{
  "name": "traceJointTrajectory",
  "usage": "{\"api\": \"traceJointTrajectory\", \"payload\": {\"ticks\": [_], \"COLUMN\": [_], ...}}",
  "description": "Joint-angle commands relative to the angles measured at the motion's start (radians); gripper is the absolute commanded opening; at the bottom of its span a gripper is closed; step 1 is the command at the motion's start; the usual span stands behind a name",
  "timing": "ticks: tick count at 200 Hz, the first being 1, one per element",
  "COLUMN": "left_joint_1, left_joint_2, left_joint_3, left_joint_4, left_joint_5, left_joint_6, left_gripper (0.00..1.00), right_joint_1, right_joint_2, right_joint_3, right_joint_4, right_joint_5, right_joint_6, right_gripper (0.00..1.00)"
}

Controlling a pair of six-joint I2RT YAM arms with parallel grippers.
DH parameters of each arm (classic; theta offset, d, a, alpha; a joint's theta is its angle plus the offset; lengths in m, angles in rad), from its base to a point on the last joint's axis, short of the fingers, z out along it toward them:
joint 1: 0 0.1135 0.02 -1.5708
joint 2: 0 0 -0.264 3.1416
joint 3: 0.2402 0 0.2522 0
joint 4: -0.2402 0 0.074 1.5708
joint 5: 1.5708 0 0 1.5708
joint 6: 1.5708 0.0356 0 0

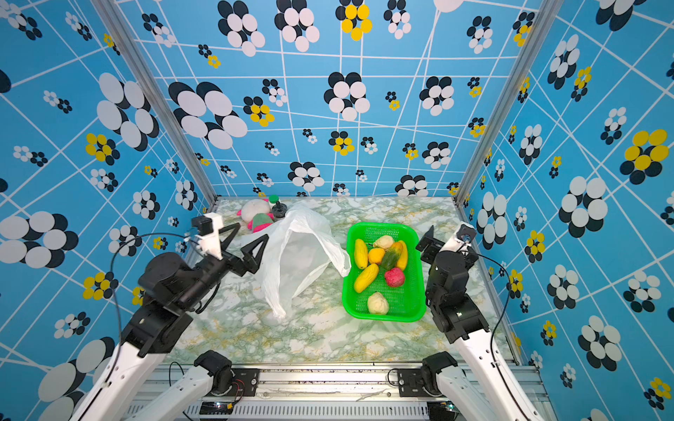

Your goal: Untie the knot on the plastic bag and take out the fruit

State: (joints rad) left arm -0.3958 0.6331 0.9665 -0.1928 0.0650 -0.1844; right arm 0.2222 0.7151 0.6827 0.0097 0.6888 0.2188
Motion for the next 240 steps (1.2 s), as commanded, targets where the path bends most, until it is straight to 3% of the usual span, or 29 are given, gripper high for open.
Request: {"api": "traceJointTrajectory", "payload": {"ticks": [1, 30, 44, 60, 82, 93, 105, 129, 153, 164, 175, 196, 212, 240], "left_joint_1": [0.051, 0.143, 0.210, 0.266, 0.289, 0.300, 0.312, 0.327, 0.351, 0.381, 0.397, 0.396, 0.391, 0.393], "left_joint_2": [-0.017, 0.043, 0.043, -0.007, -0.085, -0.087, -0.058, 0.010, 0.157, 0.250, 0.362, 0.547, 0.621, 0.685], "left_joint_3": [-0.044, -0.203, -0.236, -0.332, -0.556, -0.652, -0.693, -0.671, -0.773, -0.799, -0.790, -0.686, -0.637, -0.671], "left_joint_4": [-0.127, 0.016, -0.001, 0.054, 0.281, 0.379, 0.396, 0.417, 0.701, 0.824, 0.898, 0.855, 0.859, 1.034], "left_joint_5": [-0.194, -0.461, -0.512, -0.559, -0.597, -0.592, -0.643, -0.576, -0.629, -0.559, -0.487, -0.459, -0.403, -0.269], "left_joint_6": [-0.025, -0.039, -0.061, -0.050, 0.015, 0.059, 0.022, 0.045, 0.045, 0.047, 0.048, 0.086, 0.103, 0.082], "left_gripper": [0.99, 0.99, 0.99, 0.99, 0.99, 0.99, 0.99, 1.00, 0.99, 0.99, 0.99, 0.99, 0.99, 0.99], "right_joint_1": [-0.177, -0.237, -0.237, -0.239, -0.244, -0.244, -0.244, -0.244, -0.244, -0.245, -0.245, -0.245, -0.243, -0.227], "right_joint_2": [0.057, 0.155, 0.198, 0.239, 0.339, 0.375, 0.394, 0.503, 0.530, 0.621, 0.711, 0.637, 0.678, 0.689], "right_joint_3": [-0.090, -0.252, -0.294, -0.320, -0.391, -0.386, -0.393, -0.444, -0.448, -0.470, -0.482, -0.420, -0.408, -0.383], "right_joint_4": [0.003, 0.205, 0.260, 0.306, 0.467, 0.489, 0.513, 0.741, 0.786, 0.926, 1.098, 0.857, 0.911, 0.889], "right_joint_5": [-0.100, 0.090, 0.159, 0.167, 0.166, 0.131, 0.083, 0.026, -0.018, -0.057, -0.099, -0.129, -0.144, -0.215], "right_joint_6": [-0.029, 0.016, 0.013, 0.026, 0.061, 0.059, 0.084, 0.074, 0.090, 0.101, 0.037, 0.060, 0.025, -0.030], "right_gripper": [0.99, 0.99, 0.99, 0.99, 0.99, 0.99, 0.99, 0.99, 0.99, 0.99, 0.99, 0.99, 0.99, 0.99]}}
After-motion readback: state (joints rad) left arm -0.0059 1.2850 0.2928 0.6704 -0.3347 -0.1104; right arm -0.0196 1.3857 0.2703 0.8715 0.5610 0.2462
